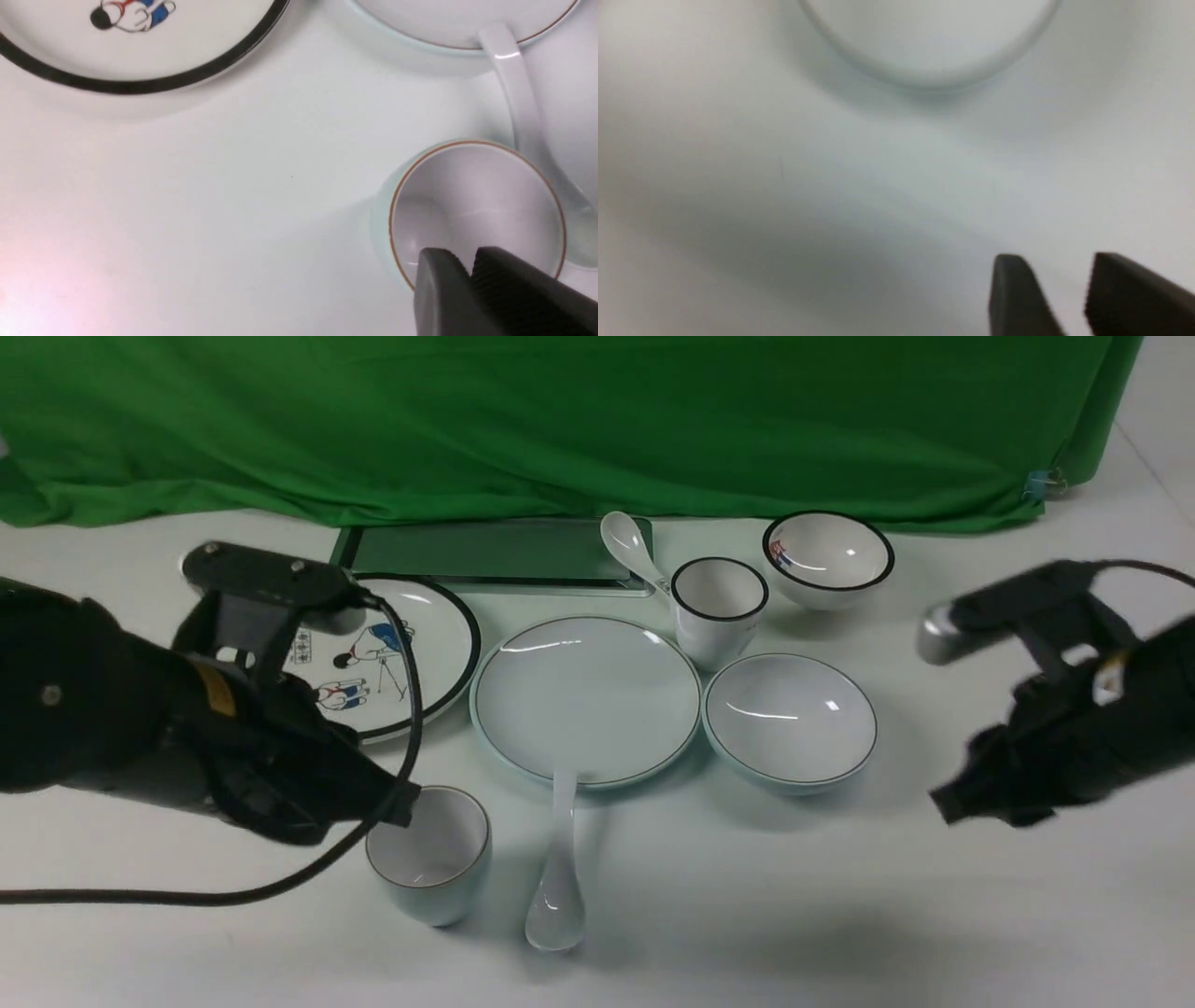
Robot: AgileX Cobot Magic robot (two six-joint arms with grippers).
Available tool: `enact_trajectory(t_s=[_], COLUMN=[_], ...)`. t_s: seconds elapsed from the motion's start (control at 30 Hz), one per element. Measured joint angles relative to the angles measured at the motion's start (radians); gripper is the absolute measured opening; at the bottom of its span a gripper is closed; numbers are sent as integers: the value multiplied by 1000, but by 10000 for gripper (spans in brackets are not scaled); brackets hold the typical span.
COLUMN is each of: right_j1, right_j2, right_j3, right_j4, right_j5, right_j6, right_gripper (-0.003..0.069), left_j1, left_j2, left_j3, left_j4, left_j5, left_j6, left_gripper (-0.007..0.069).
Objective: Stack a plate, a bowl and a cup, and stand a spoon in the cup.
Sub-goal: Use the right arm to grab a blue rice bowl
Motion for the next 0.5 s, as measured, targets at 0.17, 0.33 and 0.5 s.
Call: enact_trajectory(t_s=[0.17,0.33,0.5], right_j1=[1,1,-8], right_j2=[212,371,473], right_j3=[-219,-356,-407], right_j4=[2,1,0], right_j5=[-10,-16,-33], right_j6=[22,63,79], right_gripper=[435,429,356], left_j1=[1,1,1], left_j2=[4,4,4], left_j3=[-4,-6,-6], left_j4=[0,-1,-1], left_j5=[-10,-24,-34], left_j6=[0,0,0], left_gripper=[193,298,340])
